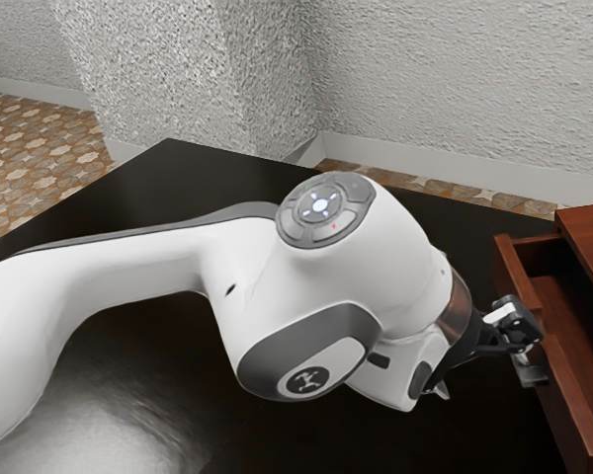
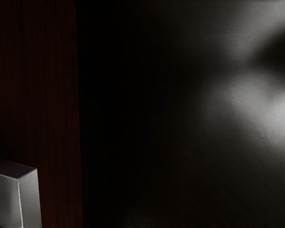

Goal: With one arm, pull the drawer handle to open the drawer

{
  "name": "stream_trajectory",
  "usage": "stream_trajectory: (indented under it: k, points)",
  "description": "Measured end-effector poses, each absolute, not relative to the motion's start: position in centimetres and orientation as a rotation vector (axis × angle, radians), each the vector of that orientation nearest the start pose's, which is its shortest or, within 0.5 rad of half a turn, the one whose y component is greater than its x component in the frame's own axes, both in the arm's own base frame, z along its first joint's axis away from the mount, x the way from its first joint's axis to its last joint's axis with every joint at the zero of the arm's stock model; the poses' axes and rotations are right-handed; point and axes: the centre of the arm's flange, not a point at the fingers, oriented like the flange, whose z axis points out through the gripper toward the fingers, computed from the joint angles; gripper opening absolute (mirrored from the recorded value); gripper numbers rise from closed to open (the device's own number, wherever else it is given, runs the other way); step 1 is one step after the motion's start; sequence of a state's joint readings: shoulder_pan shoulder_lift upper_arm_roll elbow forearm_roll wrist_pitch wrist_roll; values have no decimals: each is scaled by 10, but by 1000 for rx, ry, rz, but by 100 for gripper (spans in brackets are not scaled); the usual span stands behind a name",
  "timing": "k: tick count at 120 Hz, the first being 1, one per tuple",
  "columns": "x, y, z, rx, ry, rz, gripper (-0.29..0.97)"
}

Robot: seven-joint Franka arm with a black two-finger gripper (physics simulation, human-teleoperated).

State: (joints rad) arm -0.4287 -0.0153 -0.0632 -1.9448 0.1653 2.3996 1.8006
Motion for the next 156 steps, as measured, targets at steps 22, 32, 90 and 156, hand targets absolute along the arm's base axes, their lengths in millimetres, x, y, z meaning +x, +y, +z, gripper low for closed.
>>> stream_trajectory:
  k: [22, 32, 90, 156]
  points:
    - [515, -265, 539, -1016, 2519, -389, 65]
    - [514, -256, 537, -1033, 2516, -378, 68]
    - [484, -233, 537, -1051, 2511, -363, 66]
    - [468, -211, 538, -1053, 2494, -325, 66]
